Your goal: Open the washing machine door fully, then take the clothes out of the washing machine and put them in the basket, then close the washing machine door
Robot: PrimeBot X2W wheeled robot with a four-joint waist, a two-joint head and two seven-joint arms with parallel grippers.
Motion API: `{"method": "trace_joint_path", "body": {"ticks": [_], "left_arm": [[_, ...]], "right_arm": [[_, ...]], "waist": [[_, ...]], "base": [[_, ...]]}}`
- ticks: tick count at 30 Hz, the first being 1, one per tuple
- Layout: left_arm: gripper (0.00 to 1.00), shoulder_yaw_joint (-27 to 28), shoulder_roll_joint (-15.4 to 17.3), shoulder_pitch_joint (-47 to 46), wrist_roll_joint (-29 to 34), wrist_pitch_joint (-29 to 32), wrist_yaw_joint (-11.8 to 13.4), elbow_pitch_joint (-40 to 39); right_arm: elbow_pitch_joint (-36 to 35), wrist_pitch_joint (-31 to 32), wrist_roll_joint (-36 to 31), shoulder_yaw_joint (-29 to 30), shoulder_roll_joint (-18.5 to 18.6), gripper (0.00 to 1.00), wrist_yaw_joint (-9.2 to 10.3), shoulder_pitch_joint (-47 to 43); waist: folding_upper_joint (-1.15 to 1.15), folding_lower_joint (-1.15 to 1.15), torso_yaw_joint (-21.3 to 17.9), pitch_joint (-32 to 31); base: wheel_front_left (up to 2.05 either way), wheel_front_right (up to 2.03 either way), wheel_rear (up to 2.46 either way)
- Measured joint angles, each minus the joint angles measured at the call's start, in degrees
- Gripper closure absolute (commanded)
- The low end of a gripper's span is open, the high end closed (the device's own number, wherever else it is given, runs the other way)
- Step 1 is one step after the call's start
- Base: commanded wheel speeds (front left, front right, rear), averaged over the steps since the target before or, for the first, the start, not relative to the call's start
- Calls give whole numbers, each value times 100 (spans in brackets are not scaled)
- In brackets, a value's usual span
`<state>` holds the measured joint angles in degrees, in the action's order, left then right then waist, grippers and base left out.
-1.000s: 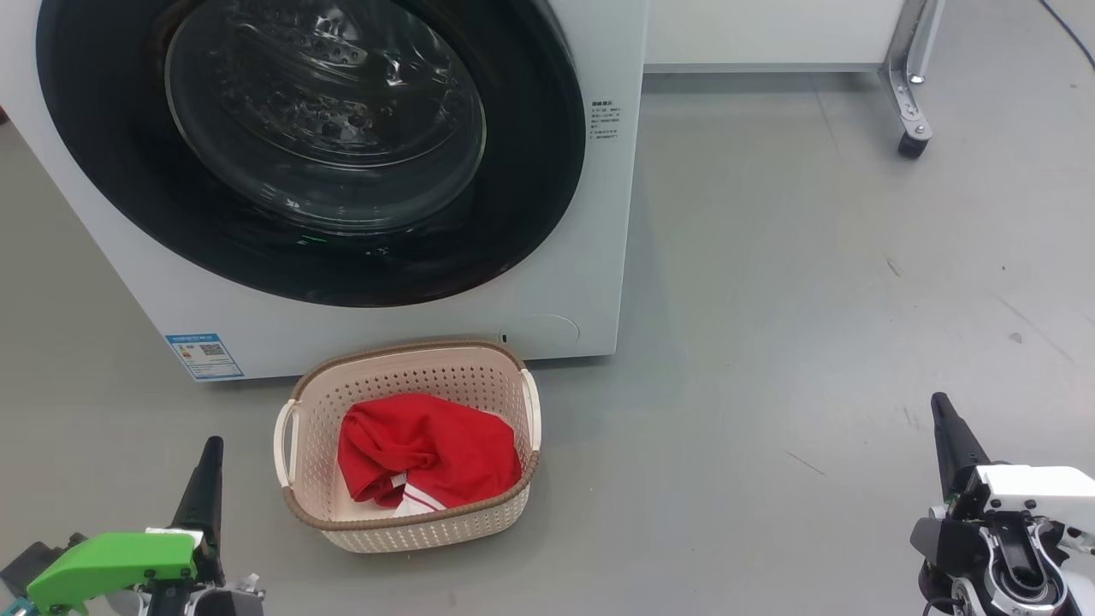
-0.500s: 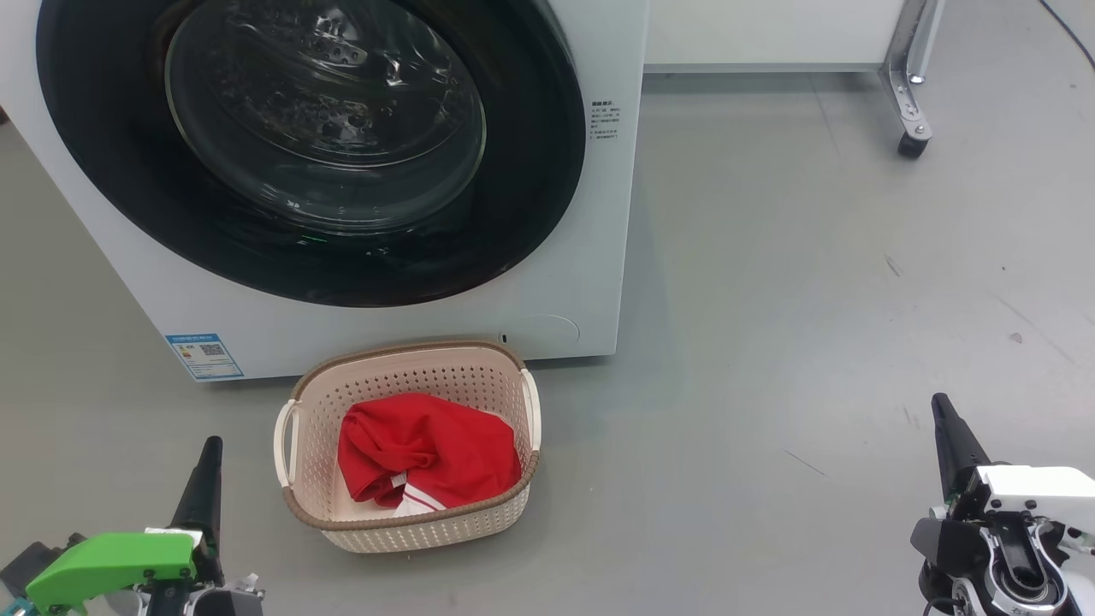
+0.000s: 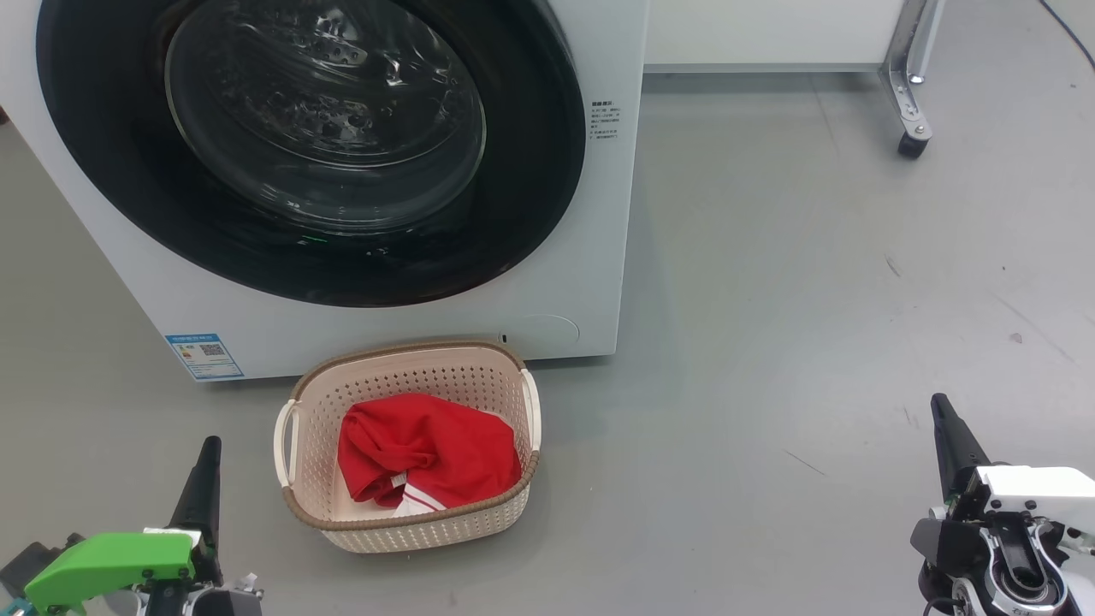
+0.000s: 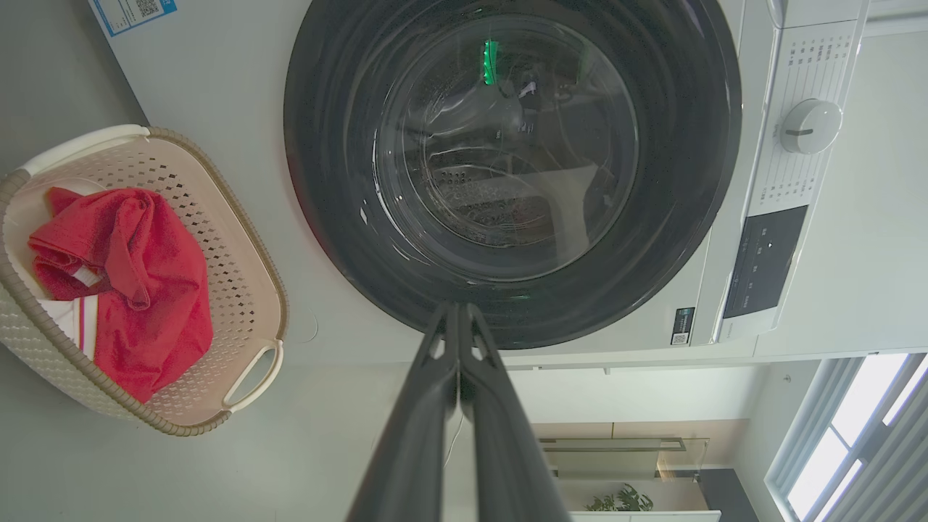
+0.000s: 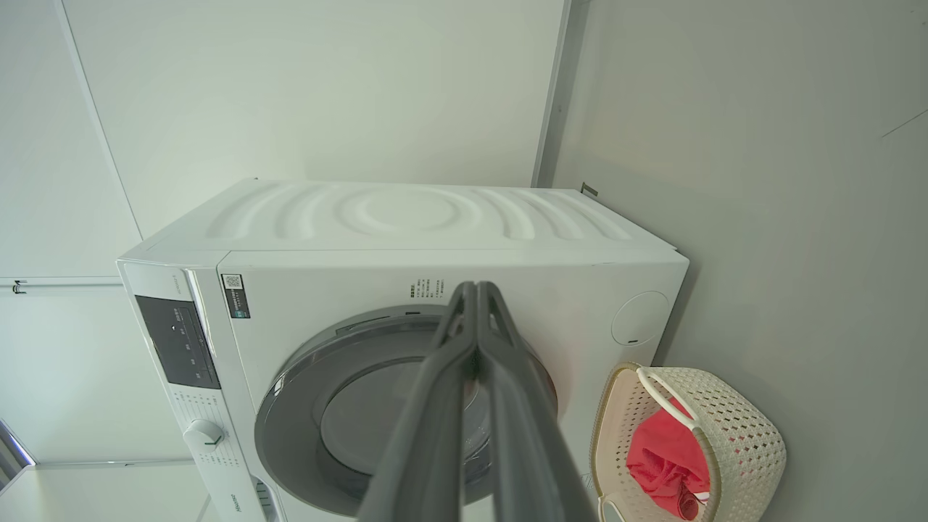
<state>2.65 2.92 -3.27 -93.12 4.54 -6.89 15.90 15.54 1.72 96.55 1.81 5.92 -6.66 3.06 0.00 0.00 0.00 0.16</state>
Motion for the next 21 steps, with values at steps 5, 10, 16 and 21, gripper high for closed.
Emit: {"method": "trace_joint_path", "body": {"ticks": [5, 10, 16, 21], "left_arm": [[100, 3, 0, 0, 0, 0, 0, 0], [100, 5, 0, 0, 0, 0, 0, -1], [100, 8, 0, -1, 0, 1, 0, -2], [100, 10, 0, -1, 0, 1, 0, -2]], "right_arm": [[3, 0, 0, 1, 0, 100, 0, 1], [10, 1, 0, 5, -1, 100, 0, 1], [18, 1, 0, 9, -1, 100, 0, 2], [22, 1, 0, 13, -2, 100, -1, 2]], "waist": [[0, 0, 0, 0], [0, 0, 0, 0], [0, 0, 0, 0], [0, 0, 0, 0]], "base": [[0, 0, 0], [0, 0, 0], [0, 0, 0], [0, 0, 0]]}}
